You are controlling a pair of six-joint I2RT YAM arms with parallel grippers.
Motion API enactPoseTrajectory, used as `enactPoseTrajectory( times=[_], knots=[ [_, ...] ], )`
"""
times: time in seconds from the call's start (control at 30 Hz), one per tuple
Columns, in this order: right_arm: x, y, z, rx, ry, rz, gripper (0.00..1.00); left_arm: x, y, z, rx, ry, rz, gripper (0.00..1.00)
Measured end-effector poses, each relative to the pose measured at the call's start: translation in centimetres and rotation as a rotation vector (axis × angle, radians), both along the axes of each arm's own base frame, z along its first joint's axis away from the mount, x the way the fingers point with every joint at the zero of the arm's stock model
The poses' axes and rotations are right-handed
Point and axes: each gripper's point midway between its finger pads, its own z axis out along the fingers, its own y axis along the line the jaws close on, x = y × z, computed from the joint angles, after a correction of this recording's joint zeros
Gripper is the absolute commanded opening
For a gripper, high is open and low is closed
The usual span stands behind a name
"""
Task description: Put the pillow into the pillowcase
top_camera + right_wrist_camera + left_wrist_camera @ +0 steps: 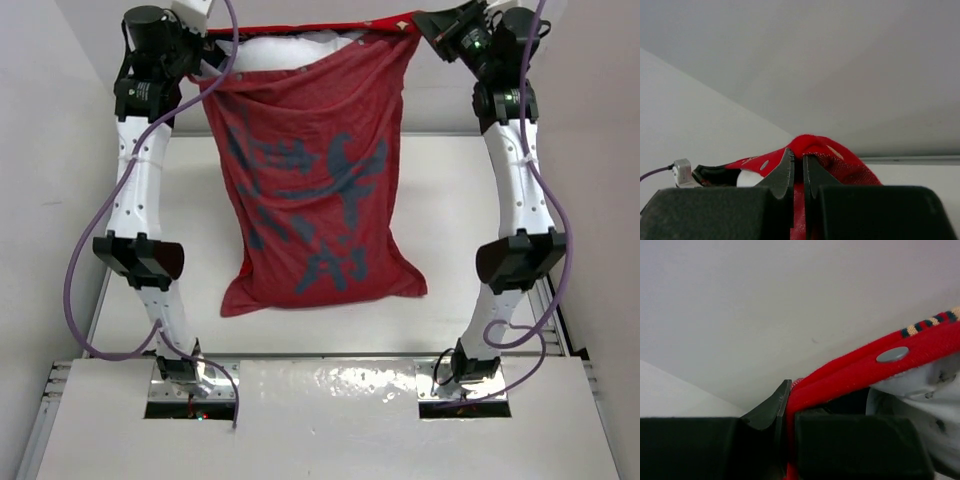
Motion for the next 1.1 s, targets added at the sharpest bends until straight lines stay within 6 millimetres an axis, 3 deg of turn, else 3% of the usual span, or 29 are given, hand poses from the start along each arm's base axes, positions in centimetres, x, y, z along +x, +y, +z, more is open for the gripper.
enactPoseTrajectory(
  times=[0.07, 0.13, 0.23, 0.3, 0.37, 0.43, 0.5, 0.6, 0.7, 0.77, 0.8, 0.83, 0.9, 0.93, 1.0, 1.03, 1.1],
  knots=[
    [0.3, 0.1, -0.2, 0.01, 0.003, 0.004, 0.0, 0.5, 0.6, 0.0, -0.041, -0.018, 0.017, 0.0],
    [-0.6, 0.6, 1.2, -0.003, -0.048, 0.014, 0.0, 0.2, 1.1, 0.9, -0.095, -0.051, 0.006, 0.0],
    [-4.3, 1.5, 3.8, -0.045, -0.124, 0.058, 0.0, -2.5, 1.9, 4.2, -0.159, -0.117, -0.05, 0.0],
    [-9.0, 1.8, 7.0, -0.1, -0.22, 0.089, 0.0, -5.8, 1.6, 7.6, -0.175, -0.184, -0.11, 0.0],
    [-14.5, 1.9, 9.8, -0.151, -0.32, 0.104, 0.0, -10.5, 1.0, 11.9, -0.158, -0.282, -0.171, 0.01],
    [-20.6, 1.8, 12.0, -0.192, -0.416, 0.109, 0.0, -15.6, 0.4, 15.5, -0.127, -0.374, -0.221, 0.08],
    [-26.2, 1.2, 12.1, -0.229, -0.489, 0.088, 0.0, -20.3, -0.2, 17.7, -0.073, -0.444, -0.256, 0.11],
    [-31.6, -0.2, 9.2, -0.266, -0.527, 0.029, 0.0, -24.9, -0.2, 17.6, 0.006, -0.453, -0.252, 0.12],
    [-33.9, 0.0, 3.1, -0.278, -0.494, 0.054, 0.0, -26.5, -0.6, 14.9, 0.093, -0.358, -0.272, 0.15],
    [-33.4, 0.4, -3.1, -0.265, -0.391, 0.099, 0.0, -25.6, -0.1, 10.0, 0.15, -0.191, -0.28, 0.59],
    [-32.7, 0.3, -6.0, -0.252, -0.323, 0.104, 0.0, -24.9, 0.6, 7.3, 0.169, -0.092, -0.263, 0.71],
    [-31.8, 0.1, -9.6, -0.234, -0.235, 0.106, 0.0, -24.3, 1.6, 4.2, 0.173, 0.018, -0.236, 0.81],
    [-31.3, 0.2, -15.3, -0.211, -0.084, 0.125, 0.0, -24.4, 2.1, -1.3, 0.176, 0.197, -0.243, 0.86],
    [-31.3, 0.1, -16.9, -0.205, -0.037, 0.126, 0.0, -24.5, 2.3, -4.5, 0.162, 0.31, -0.249, 0.93],
    [-31.9, 0.2, -18.9, -0.202, 0.028, 0.136, 0.0, -25.2, 3.0, -8.4, 0.143, 0.466, -0.235, 0.95],
    [-32.3, 0.2, -19.1, -0.205, 0.036, 0.139, 0.0, -25.7, 3.2, -9.4, 0.14, 0.517, -0.225, 1.0],
    [-32.9, 0.2, -19.1, -0.217, 0.045, 0.139, 0.0, -26.7, 3.8, -9.8, 0.148, 0.559, -0.193, 1.0]
  ],
)
